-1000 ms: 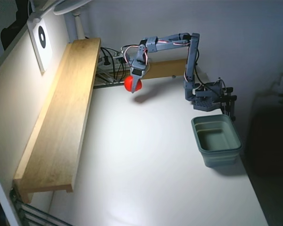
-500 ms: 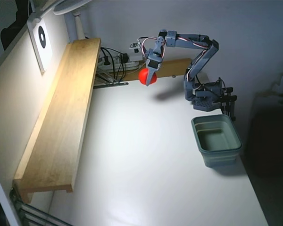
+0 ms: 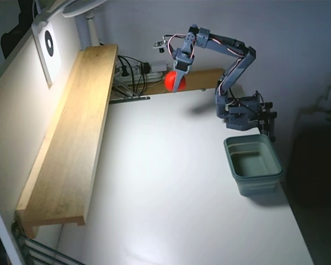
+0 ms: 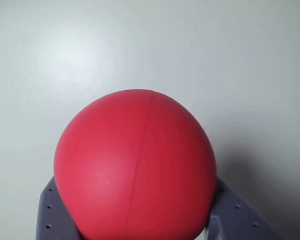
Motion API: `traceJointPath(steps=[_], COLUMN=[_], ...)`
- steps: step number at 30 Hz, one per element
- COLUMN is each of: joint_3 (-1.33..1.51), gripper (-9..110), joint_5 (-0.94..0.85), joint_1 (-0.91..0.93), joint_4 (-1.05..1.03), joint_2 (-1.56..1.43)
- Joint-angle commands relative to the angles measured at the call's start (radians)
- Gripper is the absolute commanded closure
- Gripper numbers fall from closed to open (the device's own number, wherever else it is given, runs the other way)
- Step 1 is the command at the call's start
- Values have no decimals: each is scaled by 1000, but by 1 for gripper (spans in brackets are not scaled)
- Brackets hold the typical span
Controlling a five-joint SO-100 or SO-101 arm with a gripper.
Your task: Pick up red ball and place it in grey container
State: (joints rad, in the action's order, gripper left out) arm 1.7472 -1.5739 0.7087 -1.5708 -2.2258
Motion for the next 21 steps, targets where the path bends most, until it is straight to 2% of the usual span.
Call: traceJointPath(steps=[1,5,21], joint_3=[-97,-99,-99], gripper=[78,78,78], joint_5=[3,3,3], joint_1=[18,-10,-488], joint_4=[-43,-44,-44], joint_2=[9,10,10])
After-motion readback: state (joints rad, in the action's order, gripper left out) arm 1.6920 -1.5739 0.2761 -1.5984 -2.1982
